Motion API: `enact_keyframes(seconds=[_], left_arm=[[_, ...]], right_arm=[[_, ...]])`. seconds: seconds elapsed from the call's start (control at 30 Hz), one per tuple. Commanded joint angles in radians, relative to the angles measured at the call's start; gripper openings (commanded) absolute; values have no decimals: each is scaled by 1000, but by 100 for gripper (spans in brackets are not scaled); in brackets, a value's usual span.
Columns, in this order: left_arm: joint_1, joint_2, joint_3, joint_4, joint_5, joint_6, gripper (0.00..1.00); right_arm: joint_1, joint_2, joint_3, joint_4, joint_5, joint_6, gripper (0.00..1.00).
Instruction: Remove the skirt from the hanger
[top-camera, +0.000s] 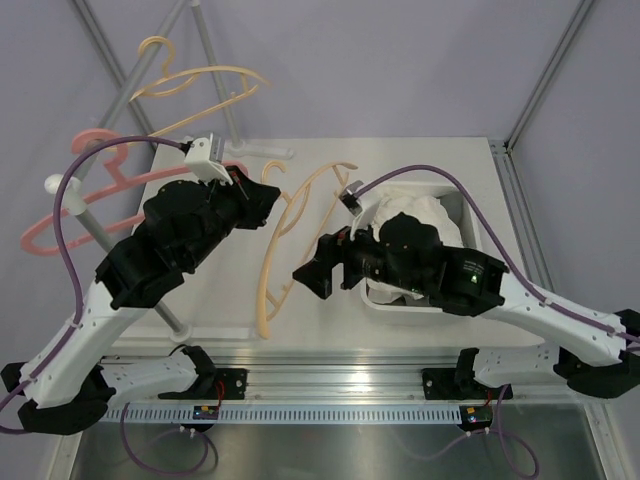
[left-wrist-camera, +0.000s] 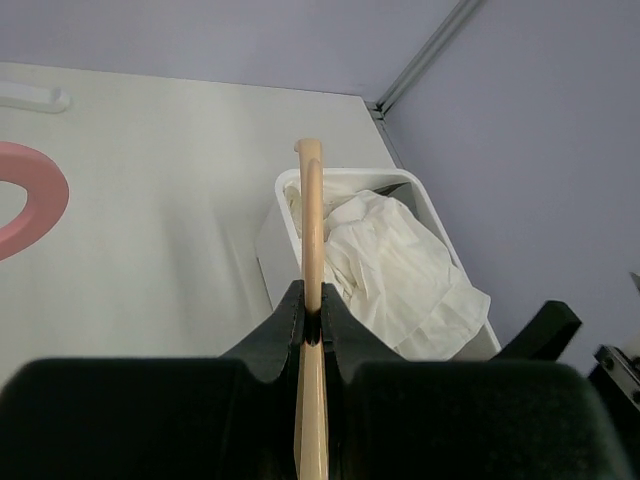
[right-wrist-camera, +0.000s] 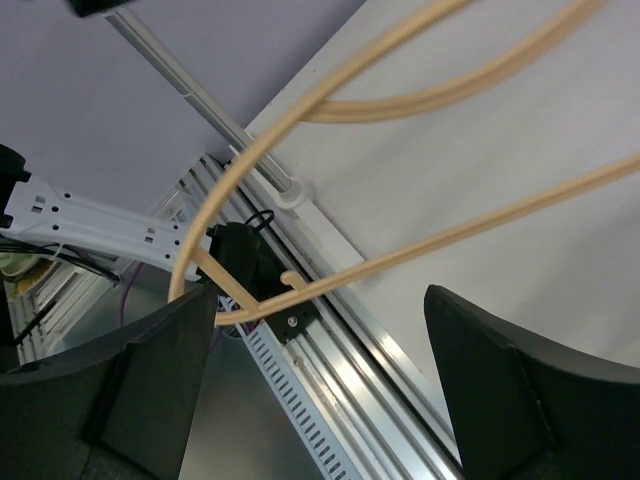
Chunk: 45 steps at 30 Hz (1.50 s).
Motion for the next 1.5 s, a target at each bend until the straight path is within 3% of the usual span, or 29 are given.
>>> enact_keyframes(seconds=[0.0, 0.1, 0.3, 0.53, 0.93, 1.27, 1.47], left_arm=[[1, 12, 50, 20, -66, -32, 0], [1, 29, 50, 3, -87, -29, 0], [1, 98, 119, -89, -112, -19, 0], [-2, 129, 132, -124, -131, -13, 0], [0, 106, 64, -109, -173, 13, 0], [-12, 118, 92, -115, -165, -4, 0], [-22, 123, 95, -93, -144, -13, 0]], right_arm=[[135, 90, 149, -69, 314, -115, 93], [219, 154, 210, -104, 484, -126, 95], [321, 242, 244, -149, 656, -123, 96], [422, 415, 410, -273, 830, -130, 98], [529, 449, 453, -261, 928, -90, 100], [532, 495, 445, -255, 945, -58, 99], [532, 587, 520, -294, 992, -43, 99]])
